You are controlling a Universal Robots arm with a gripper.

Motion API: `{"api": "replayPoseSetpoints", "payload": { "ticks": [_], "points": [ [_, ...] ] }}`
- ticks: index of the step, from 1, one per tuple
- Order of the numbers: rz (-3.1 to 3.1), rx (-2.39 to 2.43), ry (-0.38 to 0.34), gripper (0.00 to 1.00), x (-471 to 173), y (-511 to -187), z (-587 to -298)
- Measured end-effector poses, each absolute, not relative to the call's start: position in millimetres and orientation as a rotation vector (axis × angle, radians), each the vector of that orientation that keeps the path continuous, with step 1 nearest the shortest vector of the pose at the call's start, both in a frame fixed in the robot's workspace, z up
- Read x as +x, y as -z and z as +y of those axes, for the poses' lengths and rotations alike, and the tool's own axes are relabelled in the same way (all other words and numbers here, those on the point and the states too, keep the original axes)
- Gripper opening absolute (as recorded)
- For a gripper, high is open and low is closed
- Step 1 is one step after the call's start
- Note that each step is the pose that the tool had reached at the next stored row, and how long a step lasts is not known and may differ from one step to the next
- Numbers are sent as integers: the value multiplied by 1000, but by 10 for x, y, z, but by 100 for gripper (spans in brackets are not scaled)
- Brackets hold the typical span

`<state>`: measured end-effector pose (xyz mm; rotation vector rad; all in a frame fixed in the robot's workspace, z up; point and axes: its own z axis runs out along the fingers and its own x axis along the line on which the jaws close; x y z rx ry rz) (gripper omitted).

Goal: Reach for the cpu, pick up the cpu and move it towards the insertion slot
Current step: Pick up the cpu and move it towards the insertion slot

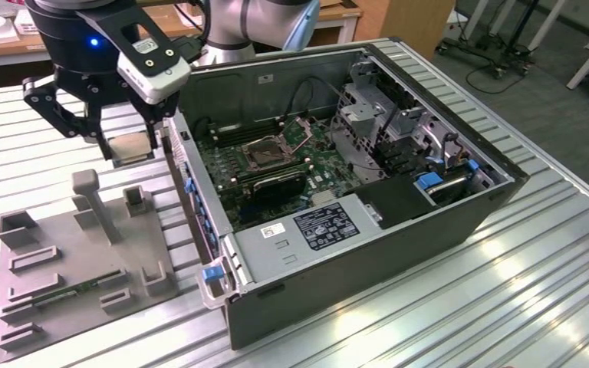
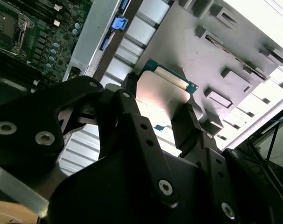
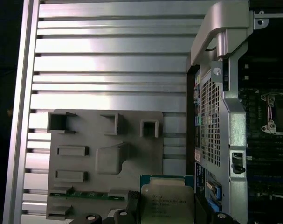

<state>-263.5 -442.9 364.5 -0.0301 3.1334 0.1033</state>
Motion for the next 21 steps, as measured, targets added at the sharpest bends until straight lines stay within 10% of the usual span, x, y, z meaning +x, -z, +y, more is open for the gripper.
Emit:
{"api": "replayPoseSetpoints", "payload": {
  "ticks": [21],
  "points": [
    [3133, -30, -103, 54, -2393, -3645, -4429]
  ]
}}
